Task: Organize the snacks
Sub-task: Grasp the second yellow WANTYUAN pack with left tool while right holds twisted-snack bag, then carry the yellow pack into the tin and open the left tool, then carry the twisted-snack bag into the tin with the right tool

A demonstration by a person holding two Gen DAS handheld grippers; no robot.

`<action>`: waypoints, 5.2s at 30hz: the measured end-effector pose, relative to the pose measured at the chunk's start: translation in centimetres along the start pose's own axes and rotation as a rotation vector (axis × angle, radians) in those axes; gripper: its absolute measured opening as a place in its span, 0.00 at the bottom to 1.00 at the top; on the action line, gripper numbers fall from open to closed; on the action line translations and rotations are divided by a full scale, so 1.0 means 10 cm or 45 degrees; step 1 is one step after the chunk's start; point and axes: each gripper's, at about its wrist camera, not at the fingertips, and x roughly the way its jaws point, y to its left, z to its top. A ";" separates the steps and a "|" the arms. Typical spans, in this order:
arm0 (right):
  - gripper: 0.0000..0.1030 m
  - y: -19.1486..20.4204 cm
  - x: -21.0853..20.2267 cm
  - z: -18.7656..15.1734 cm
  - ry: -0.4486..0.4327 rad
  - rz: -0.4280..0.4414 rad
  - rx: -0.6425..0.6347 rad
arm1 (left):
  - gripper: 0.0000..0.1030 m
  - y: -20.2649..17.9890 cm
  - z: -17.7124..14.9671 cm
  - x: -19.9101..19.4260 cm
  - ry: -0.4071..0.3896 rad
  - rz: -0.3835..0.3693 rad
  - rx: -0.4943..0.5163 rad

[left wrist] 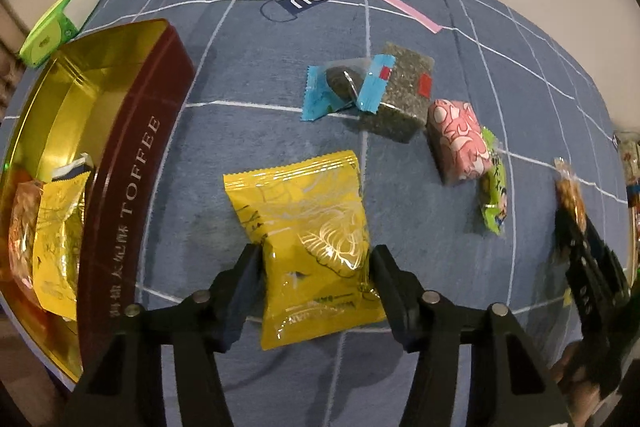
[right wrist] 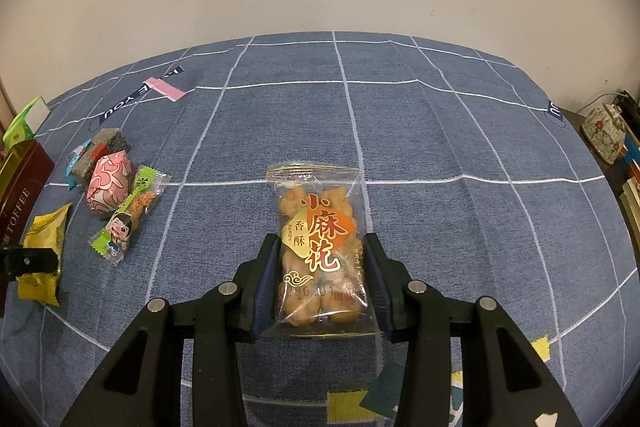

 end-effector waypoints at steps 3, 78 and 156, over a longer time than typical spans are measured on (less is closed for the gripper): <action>0.39 0.00 0.00 0.00 0.000 -0.001 -0.001 | 0.55 0.05 -0.10 -0.07 -0.005 -0.003 0.027; 0.39 -0.01 0.01 -0.01 -0.002 -0.015 -0.013 | 0.55 1.86 -0.19 -0.65 -0.136 0.362 0.185; 0.33 2.76 -0.97 0.00 0.100 0.431 -0.323 | 0.62 2.57 -0.69 -1.14 -0.401 0.424 -0.247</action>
